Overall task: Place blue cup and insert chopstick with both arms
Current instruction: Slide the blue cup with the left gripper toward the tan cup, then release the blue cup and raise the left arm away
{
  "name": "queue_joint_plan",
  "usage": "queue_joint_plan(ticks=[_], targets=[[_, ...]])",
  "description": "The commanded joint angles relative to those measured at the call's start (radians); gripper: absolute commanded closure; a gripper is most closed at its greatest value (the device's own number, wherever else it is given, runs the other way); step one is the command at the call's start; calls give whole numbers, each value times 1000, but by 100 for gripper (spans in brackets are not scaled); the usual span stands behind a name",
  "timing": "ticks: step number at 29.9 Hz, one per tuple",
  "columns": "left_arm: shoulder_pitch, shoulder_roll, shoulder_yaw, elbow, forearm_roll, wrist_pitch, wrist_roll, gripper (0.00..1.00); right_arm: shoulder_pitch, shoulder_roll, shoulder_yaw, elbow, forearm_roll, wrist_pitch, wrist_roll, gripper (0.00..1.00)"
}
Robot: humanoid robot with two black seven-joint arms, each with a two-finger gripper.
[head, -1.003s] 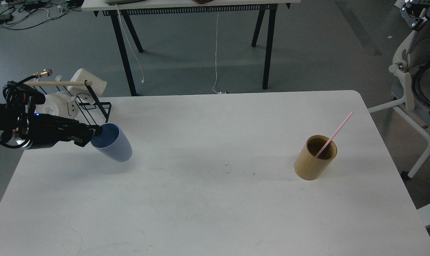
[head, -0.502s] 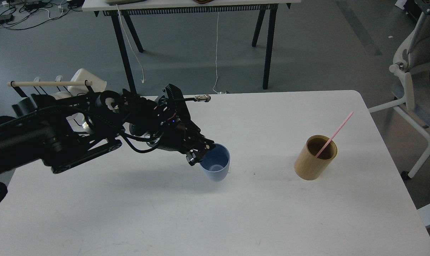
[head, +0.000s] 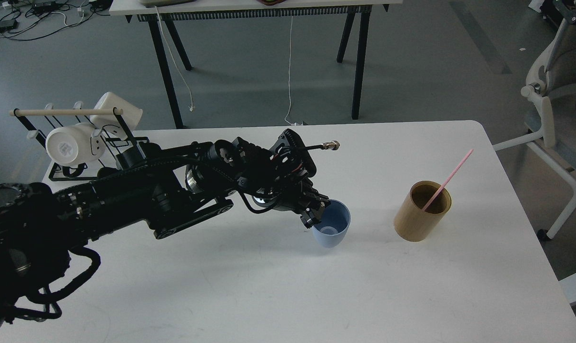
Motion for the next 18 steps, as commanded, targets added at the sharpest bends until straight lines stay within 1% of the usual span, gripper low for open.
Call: queue_joint_plan(ticks=[1, 4, 7, 10, 12, 13, 14, 15, 16, 17, 18], targets=[[3, -3, -6, 4, 0, 0, -5, 90, 3, 1, 0, 3, 0, -3, 0, 0], [26, 0, -6, 2, 0, 0, -5, 88, 0, -5, -2, 3, 0, -3, -1, 0], [33, 0, -7, 1, 0, 0, -5, 83, -4, -8, -2, 3, 0, -3, 0, 0], [42, 0, -9, 1, 0, 0, -5, 82, -14, -8, -2, 3, 0, -3, 0, 0], [43, 6, -12, -1, 0, 0, -5, 78, -18, -8, -2, 3, 0, -3, 0, 0], [43, 10, -17, -3, 0, 0, -5, 73, -23, -10, 0, 3, 0, -3, -1, 0], [43, 17, -32, -3, 0, 0, -5, 64, -30, -10, 0, 3, 0, 0, -1, 0], [43, 18, -56, -3, 0, 0, -5, 49, -36, -10, 0, 3, 0, 3, -1, 0], [43, 20, -100, -3, -37, 0, -4, 22, -41, -12, 0, 7, 1, 6, -1, 0], [46, 20, -153, -1, -80, 0, -2, 0, -50, -16, 0, 15, 1, 6, -1, 0], [51, 20, -193, -3, -123, 0, -2, 0, -59, -28, 0, 33, 0, 6, -1, 0]])
